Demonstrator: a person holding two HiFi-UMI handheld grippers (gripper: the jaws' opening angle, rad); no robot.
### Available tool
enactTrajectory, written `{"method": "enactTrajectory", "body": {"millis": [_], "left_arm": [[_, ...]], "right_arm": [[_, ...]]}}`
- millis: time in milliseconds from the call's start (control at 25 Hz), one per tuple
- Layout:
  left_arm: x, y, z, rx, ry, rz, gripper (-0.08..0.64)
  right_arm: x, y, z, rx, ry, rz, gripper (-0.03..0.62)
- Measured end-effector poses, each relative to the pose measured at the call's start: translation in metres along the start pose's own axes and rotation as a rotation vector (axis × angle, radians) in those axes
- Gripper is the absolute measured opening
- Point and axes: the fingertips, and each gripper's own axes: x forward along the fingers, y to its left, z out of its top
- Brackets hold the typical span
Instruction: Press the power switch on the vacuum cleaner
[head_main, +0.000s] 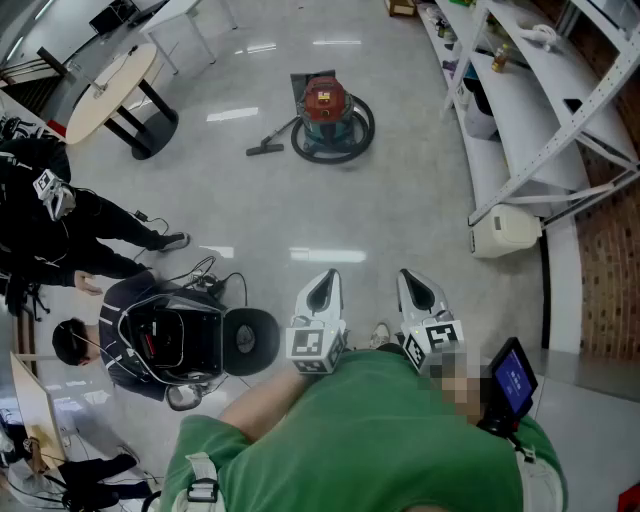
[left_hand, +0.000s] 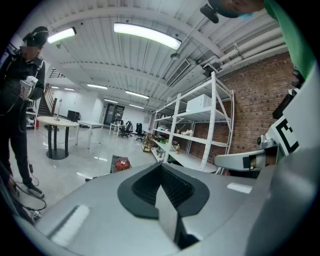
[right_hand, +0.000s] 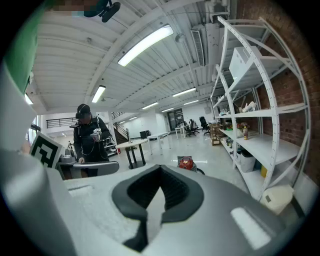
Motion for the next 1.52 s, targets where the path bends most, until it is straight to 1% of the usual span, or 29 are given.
{"method": "enactTrajectory", "body": {"millis": [160,400,600,1520], "left_arm": [[0.003,-0.003,-0.002,0.002,0.008,0.016,0.007],[-0.001,-0.003,-0.001,-0.004,0.007,0.022,0.006],[0.001,-0.006,-0.002,0.006,0.001,0.007,0.008],[0.052,-0.049,0.005,0.033,-0.022,0.070,0.006]], "right_arm": [[-0.001,-0.010,-0.010,-0.014,-0.004,-0.003,0.002],[-0.003,-0.008,-0.007,-0.011,-0.002,0.003,0.002],[-0.004,-0.008,-0.004,-0.008,-0.006,0.006,0.002],[-0.003,-0.083,0.007,-0.009,0.000,0.046,0.002]]}}
